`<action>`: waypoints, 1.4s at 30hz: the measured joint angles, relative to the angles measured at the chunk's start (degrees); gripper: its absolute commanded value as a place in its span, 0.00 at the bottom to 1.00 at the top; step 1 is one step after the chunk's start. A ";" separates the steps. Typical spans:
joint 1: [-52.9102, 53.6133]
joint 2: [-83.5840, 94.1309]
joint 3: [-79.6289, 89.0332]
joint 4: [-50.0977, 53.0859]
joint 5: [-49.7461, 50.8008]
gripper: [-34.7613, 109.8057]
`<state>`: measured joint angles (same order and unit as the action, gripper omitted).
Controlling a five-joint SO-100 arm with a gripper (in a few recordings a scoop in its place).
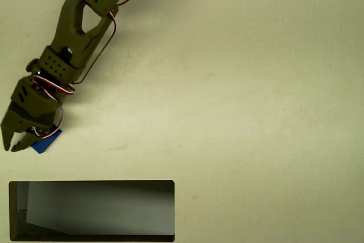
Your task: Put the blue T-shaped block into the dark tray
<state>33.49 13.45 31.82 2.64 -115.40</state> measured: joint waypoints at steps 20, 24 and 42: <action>-5.80 22.94 -0.44 24.61 23.03 0.24; -2.37 43.95 3.34 47.81 26.54 0.24; 6.94 18.54 -1.49 59.33 -7.29 0.24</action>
<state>40.43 31.99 30.32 61.96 -122.70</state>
